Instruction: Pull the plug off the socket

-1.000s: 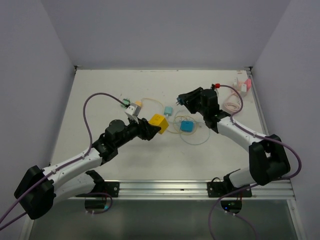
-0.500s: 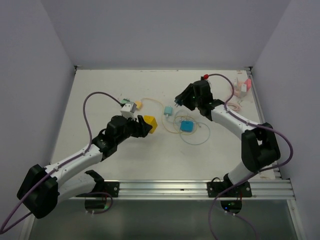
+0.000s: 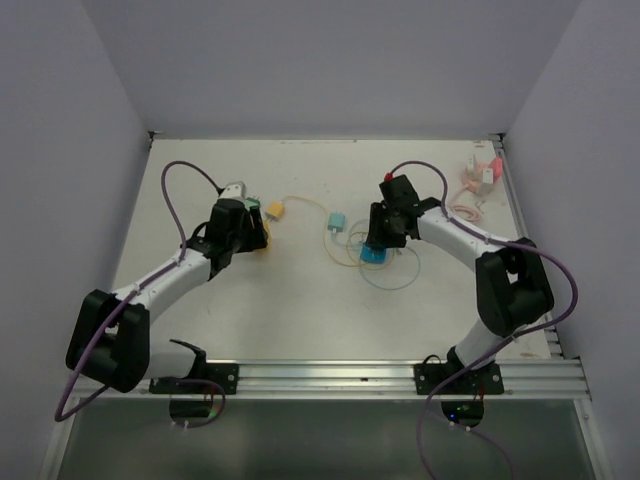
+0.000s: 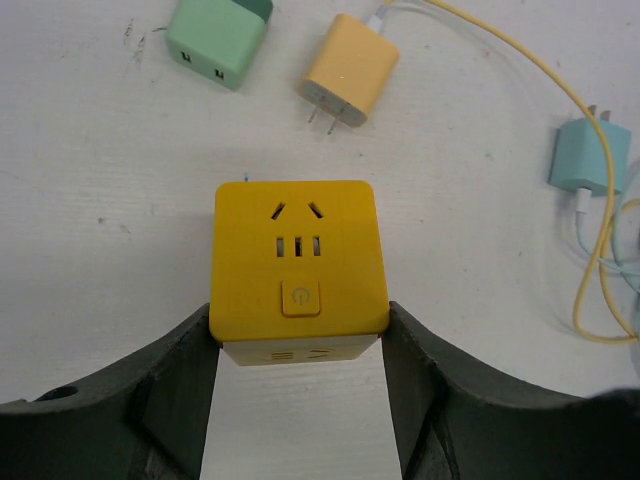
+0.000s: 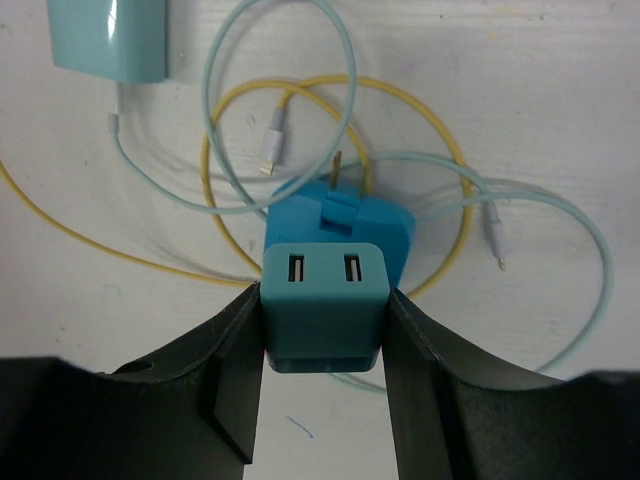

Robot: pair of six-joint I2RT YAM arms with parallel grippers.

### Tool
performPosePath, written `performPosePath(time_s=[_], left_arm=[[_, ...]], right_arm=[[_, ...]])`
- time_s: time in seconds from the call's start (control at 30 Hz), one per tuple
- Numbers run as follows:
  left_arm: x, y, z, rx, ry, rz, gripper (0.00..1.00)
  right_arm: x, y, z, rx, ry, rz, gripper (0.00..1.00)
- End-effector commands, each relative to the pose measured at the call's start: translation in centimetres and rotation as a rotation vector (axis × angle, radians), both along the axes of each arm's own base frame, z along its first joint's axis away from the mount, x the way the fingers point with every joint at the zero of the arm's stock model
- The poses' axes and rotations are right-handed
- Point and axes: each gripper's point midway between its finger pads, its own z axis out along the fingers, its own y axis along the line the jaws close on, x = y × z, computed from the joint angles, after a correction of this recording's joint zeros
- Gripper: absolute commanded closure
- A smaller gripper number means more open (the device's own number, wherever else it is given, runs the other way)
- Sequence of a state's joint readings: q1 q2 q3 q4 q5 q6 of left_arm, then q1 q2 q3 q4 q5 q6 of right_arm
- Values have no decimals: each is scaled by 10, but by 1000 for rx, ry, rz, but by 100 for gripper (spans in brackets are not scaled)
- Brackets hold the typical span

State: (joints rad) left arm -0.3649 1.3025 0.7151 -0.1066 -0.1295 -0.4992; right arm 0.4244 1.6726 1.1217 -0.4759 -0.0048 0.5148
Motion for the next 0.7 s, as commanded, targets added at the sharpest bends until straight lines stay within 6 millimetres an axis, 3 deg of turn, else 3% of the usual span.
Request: performPosePath(time_s=[0.0,0.17,0.3,0.4,0.53,0.6,0.67], left_arm=[[19,13,8,29,2,36,100],[31,23,-1,32,72,55,100],[33,31,-20,53,160,54,100],[32,39,-26,61,210,56,89],[28,49,-32,93,259,55,57],[26,52,-31,113,273,51,45],[26,54,-28,122,269,51,39]], right_arm=[[-17,-30,18,-129,-24,55,99],[-40,-50,9,-191,17,38,100],[-59,-60,-10,-214,76,21,100],[-63,-58,-19,-205,93,23,100],[-59,-57,-32,-220,119,38,100],[-55,-48,-34,-190,122,52,100],[-51,-40,-40,-178,123,58,100]])
